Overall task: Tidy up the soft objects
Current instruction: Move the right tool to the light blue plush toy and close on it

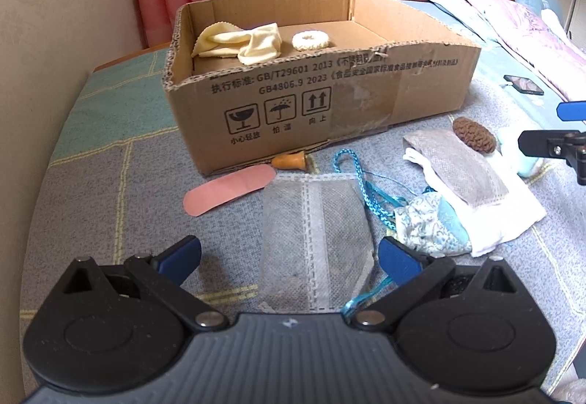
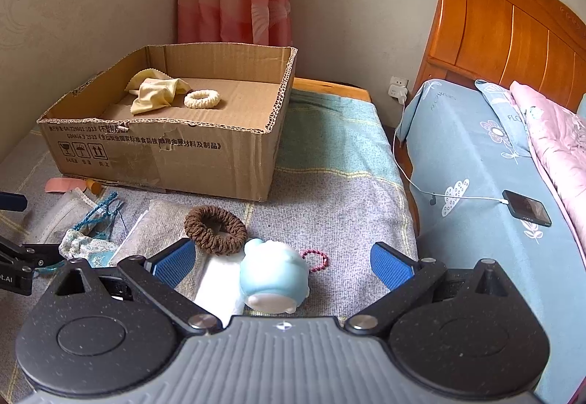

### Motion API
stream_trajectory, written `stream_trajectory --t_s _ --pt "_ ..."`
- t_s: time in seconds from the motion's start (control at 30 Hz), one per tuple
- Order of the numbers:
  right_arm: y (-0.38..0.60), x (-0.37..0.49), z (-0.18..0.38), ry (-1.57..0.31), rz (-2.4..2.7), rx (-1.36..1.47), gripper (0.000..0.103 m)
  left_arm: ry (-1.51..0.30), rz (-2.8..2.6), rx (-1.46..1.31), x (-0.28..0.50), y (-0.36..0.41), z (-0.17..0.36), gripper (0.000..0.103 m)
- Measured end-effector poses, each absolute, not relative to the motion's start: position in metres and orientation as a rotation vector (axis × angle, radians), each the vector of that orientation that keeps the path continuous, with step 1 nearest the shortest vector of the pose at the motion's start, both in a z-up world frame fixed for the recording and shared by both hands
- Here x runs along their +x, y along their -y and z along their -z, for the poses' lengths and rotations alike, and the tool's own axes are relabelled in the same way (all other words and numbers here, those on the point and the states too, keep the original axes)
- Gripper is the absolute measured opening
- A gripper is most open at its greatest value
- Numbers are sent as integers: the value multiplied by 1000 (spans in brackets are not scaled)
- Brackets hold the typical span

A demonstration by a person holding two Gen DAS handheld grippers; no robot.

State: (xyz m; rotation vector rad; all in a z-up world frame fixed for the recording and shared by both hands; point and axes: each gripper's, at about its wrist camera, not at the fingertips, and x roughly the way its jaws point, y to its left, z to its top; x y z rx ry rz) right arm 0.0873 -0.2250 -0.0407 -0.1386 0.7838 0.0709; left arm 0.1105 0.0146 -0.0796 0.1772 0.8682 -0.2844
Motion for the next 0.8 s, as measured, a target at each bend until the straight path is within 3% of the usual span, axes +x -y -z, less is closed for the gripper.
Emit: stream_trajectory --t_s 0.43,0.5,0.6,0.8 --pt "242 89 66 -828 -81 -65 100 -849 271 121 112 -19 80 97" --pt "243 91 69 -836 -91 -47 89 -845 275 126 112 -18 79 93" --pt "239 94 72 -839 -110 -40 81 -835 293 126 111 -15 77 83" --pt "230 97 72 -833 -108 -65 53 -824 328 135 110 -11 72 53"
